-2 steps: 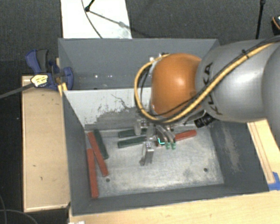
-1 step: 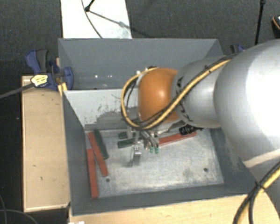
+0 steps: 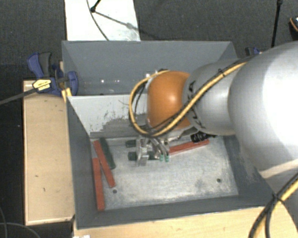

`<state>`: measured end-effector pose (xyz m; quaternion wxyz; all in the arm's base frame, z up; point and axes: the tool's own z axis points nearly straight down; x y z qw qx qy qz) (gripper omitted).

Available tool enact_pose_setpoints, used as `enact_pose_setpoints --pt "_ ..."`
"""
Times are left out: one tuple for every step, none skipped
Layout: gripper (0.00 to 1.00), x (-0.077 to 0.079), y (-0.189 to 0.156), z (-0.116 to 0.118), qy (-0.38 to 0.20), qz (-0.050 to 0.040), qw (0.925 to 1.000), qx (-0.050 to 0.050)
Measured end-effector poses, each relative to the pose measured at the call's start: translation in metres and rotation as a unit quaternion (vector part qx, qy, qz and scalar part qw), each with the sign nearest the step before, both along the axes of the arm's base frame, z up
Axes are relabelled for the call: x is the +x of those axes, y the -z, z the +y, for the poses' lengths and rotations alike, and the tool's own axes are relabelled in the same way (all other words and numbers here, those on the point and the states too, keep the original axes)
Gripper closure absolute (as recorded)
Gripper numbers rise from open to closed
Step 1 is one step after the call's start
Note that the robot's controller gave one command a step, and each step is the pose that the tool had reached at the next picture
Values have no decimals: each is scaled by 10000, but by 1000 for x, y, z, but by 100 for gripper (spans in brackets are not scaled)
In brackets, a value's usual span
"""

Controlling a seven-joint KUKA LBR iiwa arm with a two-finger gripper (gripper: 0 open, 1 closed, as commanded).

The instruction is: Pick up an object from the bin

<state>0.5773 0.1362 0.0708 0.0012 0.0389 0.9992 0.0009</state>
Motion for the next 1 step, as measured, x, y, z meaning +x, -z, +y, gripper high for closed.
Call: enact_pose_setpoints --pt "100 9 -146 18 -12 -42 10000 11"
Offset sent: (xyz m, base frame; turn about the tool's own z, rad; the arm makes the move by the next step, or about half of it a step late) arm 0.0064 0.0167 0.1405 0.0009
